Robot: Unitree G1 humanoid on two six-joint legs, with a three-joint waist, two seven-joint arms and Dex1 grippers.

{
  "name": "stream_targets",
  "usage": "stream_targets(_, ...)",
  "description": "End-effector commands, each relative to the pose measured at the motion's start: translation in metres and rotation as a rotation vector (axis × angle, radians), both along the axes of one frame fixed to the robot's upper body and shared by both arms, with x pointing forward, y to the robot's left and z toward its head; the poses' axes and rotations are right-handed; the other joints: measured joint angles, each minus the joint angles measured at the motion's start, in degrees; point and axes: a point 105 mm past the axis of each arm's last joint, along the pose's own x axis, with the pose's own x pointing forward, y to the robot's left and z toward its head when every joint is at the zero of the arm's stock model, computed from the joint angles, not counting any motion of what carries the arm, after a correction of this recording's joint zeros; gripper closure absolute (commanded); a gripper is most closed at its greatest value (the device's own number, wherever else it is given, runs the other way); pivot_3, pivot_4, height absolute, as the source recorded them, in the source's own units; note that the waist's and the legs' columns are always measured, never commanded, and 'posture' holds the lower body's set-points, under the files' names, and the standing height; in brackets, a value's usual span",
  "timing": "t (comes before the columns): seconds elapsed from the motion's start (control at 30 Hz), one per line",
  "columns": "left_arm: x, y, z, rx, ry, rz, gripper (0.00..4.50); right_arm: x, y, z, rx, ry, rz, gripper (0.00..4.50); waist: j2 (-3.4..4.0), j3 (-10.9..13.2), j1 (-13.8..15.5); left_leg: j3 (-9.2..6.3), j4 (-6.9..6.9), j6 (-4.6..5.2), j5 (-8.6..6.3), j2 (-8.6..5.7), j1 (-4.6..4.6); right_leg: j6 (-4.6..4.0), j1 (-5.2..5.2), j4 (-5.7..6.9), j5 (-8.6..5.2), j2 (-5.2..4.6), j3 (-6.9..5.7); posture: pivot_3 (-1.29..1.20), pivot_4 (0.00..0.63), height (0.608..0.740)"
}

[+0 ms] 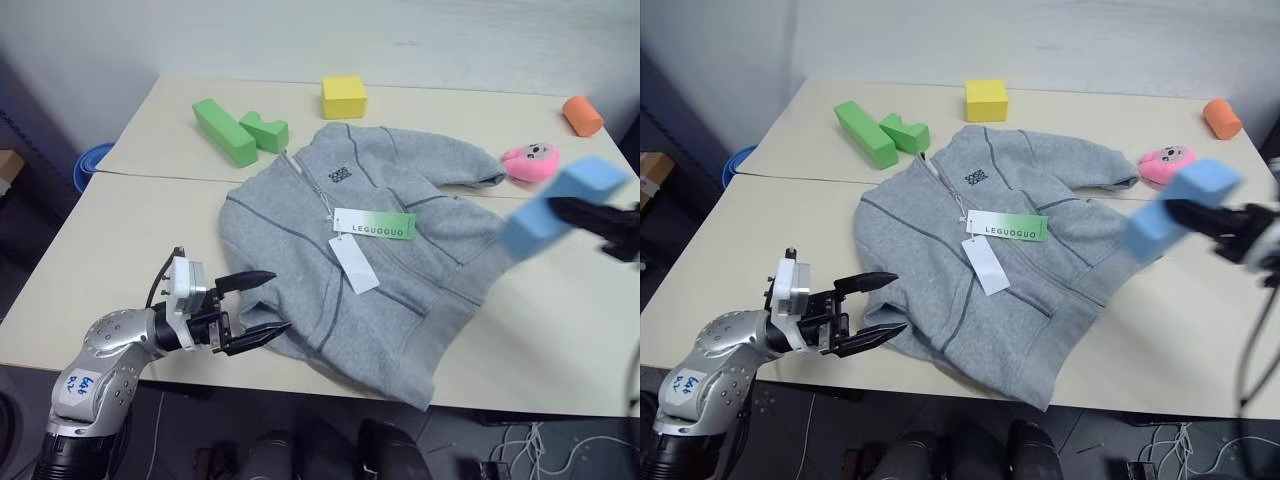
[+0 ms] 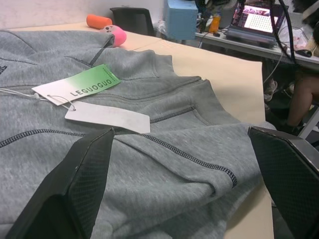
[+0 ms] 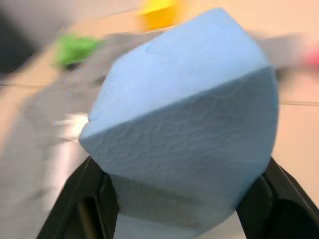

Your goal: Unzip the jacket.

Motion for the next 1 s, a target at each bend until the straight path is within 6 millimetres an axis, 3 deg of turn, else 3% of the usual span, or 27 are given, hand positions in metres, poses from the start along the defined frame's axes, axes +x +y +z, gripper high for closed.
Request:
stream_targets(0.03, 0.002, -0.004, 0.003, 0.001, -0.033, 0.0, 0.0, -0.003, -0.049, -0.029, -0.109, 0.084, -0.146, 1.97, -0.01, 0.0, -0.3, 0.05, 0.0, 0.0, 0.0, 0.02, 0.03, 0.0, 0.0, 0.0, 0.0, 0.03, -0.01, 0.0, 0.15, 0.74)
stream_targets(0.1, 0.007, -0.004, 0.002, 0.005, -0.041, 0.023, 0.0, -0.002, -0.072, -0.047, -0.15, 0.114, -0.234, 1.97, 0.01, 0.0, -0.9, 0.31, -0.02, -0.01, 0.01, 0.08, 0.22, 0.02, 0.04, 0.05, 0.02, 0.12, 0.02, 0.0, 0.15, 0.74)
stream_targets(0.17, 0.011, -0.003, 0.003, 0.01, -0.061, 0.045, 0.0, 0.001, -0.081, -0.063, -0.159, 0.154, -0.262, 1.97, 0.18, 0.0, -1.6, 0.48, -0.11, -0.01, 0.02, 0.08, 0.44, 0.02, 0.08, 0.13, 0.02, 0.1, 0.15, 0.0, 0.15, 0.74)
stream_targets(0.23, 0.015, -0.002, 0.004, 0.006, -0.077, 0.069, 0.0, 0.006, -0.089, -0.065, -0.219, 0.117, -0.296, 1.26, 0.29, 0.0, -2.0, 0.63, -0.19, -0.02, 0.02, 0.12, 0.59, 0.02, 0.1, 0.15, 0.01, 0.09, 0.23, 0.0, 0.15, 0.74)
stream_targets(0.37, 0.019, 0.008, 0.002, 0.027, -0.09, 0.114, 0.0, 0.012, -0.096, -0.041, -0.343, -0.039, -0.332, 0.08, 0.29, 0.1, -1.9, 0.66, -0.24, -0.08, 0.02, 0.2, 0.69, 0.01, 0.14, 0.14, 0.0, 0.11, 0.24, 0.0, 0.15, 0.74)
stream_targets(0.47, 0.029, 0.025, 0.005, 0.034, -0.12, 0.199, 0.0, 0.01, -0.084, -0.008, -0.453, -0.206, -0.236, 0.04, 0.31, 0.1, -1.8, 0.69, -0.24, -0.08, 0.01, 0.19, 0.66, 0.01, 0.1, 0.13, 0.0, 0.1, 0.27, 0.0, 0.15, 0.74)
stream_targets(0.57, 0.037, 0.049, 0.006, 0.076, -0.14, 0.276, 0.0, 0.007, -0.048, 0.017, -0.545, -0.385, -0.057, 0.04, 0.32, 0.1, -1.5, 0.64, -0.23, -0.08, 0.01, 0.2, 0.64, 0.01, 0.11, 0.11, 0.0, 0.08, 0.25, 0.0, 0.15, 0.74)
stream_targets(0.67, 0.044, 0.075, 0.006, 0.155, -0.166, 0.335, 0.0, 0.005, 0.0, 0.02, -0.588, -0.432, 0.145, 0.04, 0.31, 0.1, -1.5, 0.6, -0.23, -0.09, 0.01, 0.22, 0.63, 0.01, 0.11, 0.12, 0.0, 0.06, 0.22, 0.0, 0.15, 0.74)
stream_targets(0.77, 0.053, 0.098, 0.009, 0.226, -0.196, 0.382, 0.0, 0.0, 0.059, 0.005, -0.59, -0.414, 0.392, 0.04, 0.26, 0.1, -1.5, 0.59, -0.22, -0.12, -0.01, 0.21, 0.64, 0.01, 0.11, 0.14, 0.0, 0.02, 0.2, 0.0, 0.15, 0.74)
stream_targets(0.83, 0.059, 0.108, 0.007, 0.336, -0.25, 0.376, 0.0, -0.009, 0.111, -0.014, -0.575, -0.406, 0.593, 0.04, 0.25, 0.1, -1.4, 0.49, -0.21, -0.15, -0.03, 0.26, 0.62, 0.0, 0.13, 0.13, 0.0, -0.09, 0.19, 0.0, 0.15, 0.74)
stream_targets(1.0, 0.078, 0.116, -0.005, 0.563, -0.402, 0.348, 0.0, -0.039, 0.205, -0.051, -0.45, -0.393, 0.881, 0.04, 0.25, 0.1, -0.9, 0.47, -0.21, -0.14, -0.05, 0.17, 0.62, -0.01, 0.1, 0.16, 0.0, -0.07, 0.03, 0.0, 0.15, 0.74)
